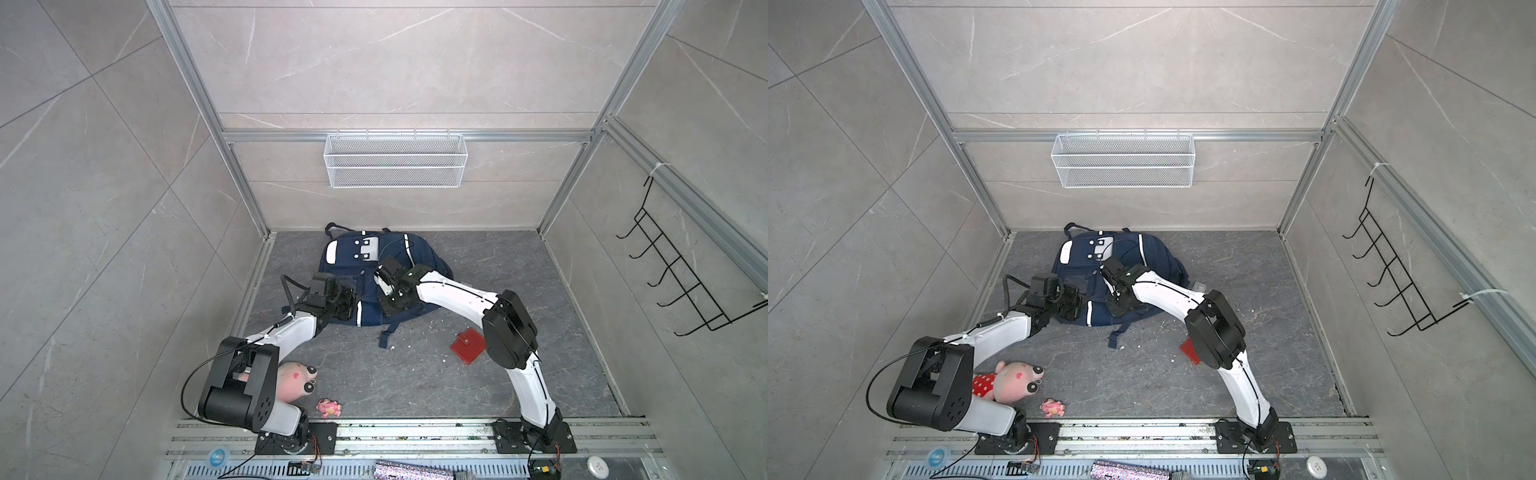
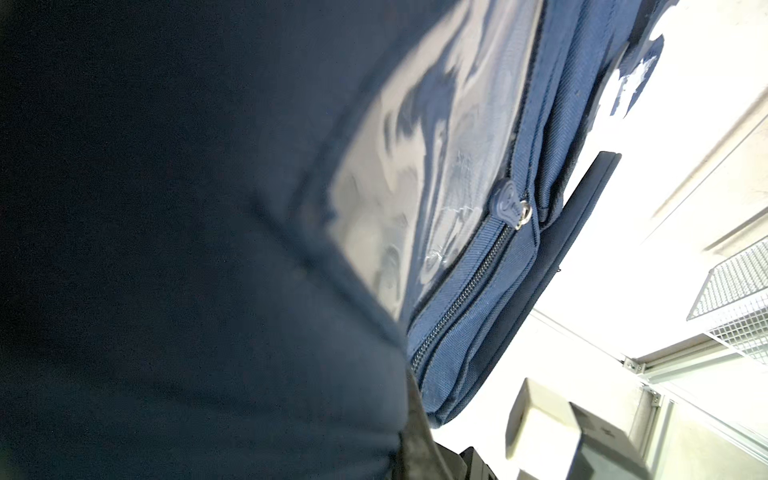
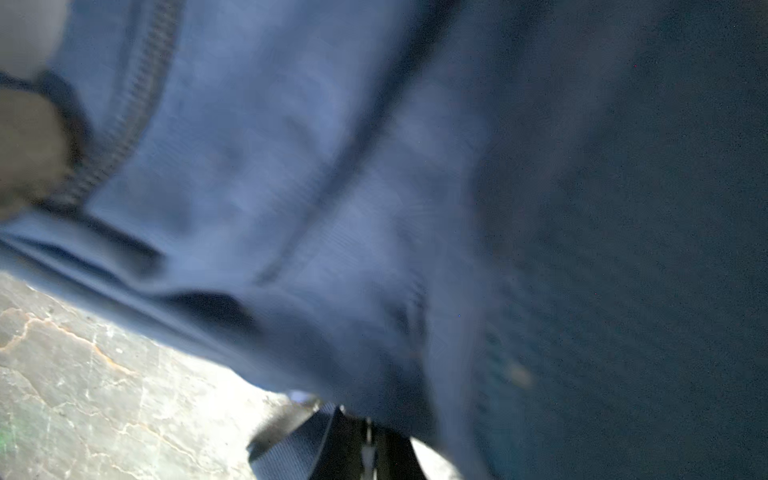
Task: Pack the student bag
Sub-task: 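Drag the zipper pull along the bag with the right gripper while the left holds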
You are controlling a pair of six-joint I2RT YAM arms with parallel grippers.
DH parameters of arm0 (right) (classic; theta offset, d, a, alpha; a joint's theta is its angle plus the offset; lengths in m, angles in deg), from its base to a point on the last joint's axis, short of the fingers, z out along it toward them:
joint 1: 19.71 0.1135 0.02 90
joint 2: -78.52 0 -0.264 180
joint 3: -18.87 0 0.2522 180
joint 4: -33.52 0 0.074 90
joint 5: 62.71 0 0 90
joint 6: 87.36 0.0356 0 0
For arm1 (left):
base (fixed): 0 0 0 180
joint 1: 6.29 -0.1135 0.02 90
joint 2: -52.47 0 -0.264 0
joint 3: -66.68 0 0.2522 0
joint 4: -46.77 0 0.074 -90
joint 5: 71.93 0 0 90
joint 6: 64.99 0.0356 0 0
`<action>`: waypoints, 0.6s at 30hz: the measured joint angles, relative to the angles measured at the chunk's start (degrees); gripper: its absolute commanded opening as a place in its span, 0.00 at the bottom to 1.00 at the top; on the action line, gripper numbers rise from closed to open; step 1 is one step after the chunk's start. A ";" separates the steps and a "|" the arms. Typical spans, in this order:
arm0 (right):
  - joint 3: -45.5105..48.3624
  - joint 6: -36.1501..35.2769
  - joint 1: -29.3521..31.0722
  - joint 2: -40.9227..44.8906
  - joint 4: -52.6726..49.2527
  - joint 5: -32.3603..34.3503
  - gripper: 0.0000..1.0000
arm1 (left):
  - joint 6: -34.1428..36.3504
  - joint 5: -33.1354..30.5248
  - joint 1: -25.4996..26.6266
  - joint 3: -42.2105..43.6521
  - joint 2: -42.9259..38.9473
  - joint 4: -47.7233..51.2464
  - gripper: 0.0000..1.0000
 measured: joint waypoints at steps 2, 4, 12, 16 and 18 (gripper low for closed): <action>2.58 0.52 -0.79 1.57 0.98 -0.04 0.00 | 0.70 0.90 -0.79 0.00 -0.22 0.04 0.00; 5.46 1.29 -1.88 3.26 1.95 -0.35 0.00 | 1.75 1.84 -1.95 0.00 -0.52 0.07 0.00; 14.47 3.41 -6.69 11.10 4.02 -1.25 0.00 | 7.58 6.12 -8.46 -0.02 -1.77 1.92 0.00; 17.86 3.78 -9.09 15.19 5.97 -1.11 0.00 | 11.72 8.63 -13.00 -0.17 -1.92 4.37 0.00; 19.15 3.74 -9.20 17.00 7.34 -1.25 0.00 | 13.49 10.01 -14.32 -0.61 -1.86 5.73 0.00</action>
